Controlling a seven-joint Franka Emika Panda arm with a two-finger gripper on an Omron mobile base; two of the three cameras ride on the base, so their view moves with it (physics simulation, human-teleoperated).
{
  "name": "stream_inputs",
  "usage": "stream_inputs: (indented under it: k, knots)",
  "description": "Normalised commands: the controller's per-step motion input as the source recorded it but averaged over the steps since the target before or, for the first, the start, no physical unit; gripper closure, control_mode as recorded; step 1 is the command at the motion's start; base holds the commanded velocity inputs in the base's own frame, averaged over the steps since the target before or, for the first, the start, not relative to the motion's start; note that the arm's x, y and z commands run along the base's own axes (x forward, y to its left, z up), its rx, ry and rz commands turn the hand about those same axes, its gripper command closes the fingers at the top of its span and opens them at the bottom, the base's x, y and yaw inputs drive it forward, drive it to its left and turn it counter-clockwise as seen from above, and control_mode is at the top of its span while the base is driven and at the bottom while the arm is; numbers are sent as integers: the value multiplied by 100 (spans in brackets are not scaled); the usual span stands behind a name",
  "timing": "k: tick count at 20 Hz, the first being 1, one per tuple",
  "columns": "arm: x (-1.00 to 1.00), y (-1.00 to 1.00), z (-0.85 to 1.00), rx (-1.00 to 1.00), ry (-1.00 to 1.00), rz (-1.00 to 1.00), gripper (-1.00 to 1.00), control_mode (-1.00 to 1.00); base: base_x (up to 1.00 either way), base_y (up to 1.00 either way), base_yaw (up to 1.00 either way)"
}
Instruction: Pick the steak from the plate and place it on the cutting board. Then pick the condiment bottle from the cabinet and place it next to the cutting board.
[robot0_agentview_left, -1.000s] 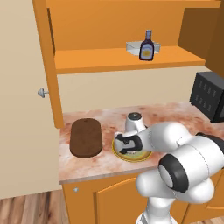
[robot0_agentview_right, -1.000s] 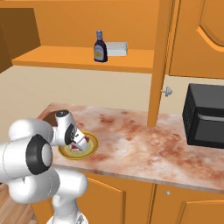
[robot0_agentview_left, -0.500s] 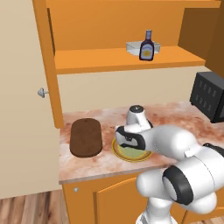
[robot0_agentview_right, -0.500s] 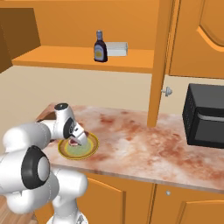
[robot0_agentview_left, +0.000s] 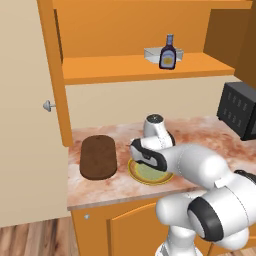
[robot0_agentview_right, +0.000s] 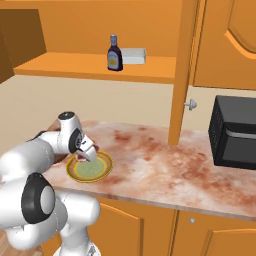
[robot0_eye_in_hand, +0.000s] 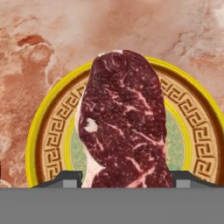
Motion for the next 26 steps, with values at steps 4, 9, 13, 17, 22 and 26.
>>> stream_inputs:
  k: [4,9,13,17,22,26]
  knots:
    - [0,22,16,0,0,0,100,-100,0,0,0]
    - [-2,26,1,1,-3,0,100,-100,0,0,0]
    - [-5,26,0,2,-4,0,100,-100,0,0,0]
    - [-4,31,0,1,-3,0,100,-100,0,0,0]
    - [-2,40,0,0,-2,0,100,-100,0,0,0]
    - [0,42,2,0,0,0,100,-100,0,0,0]
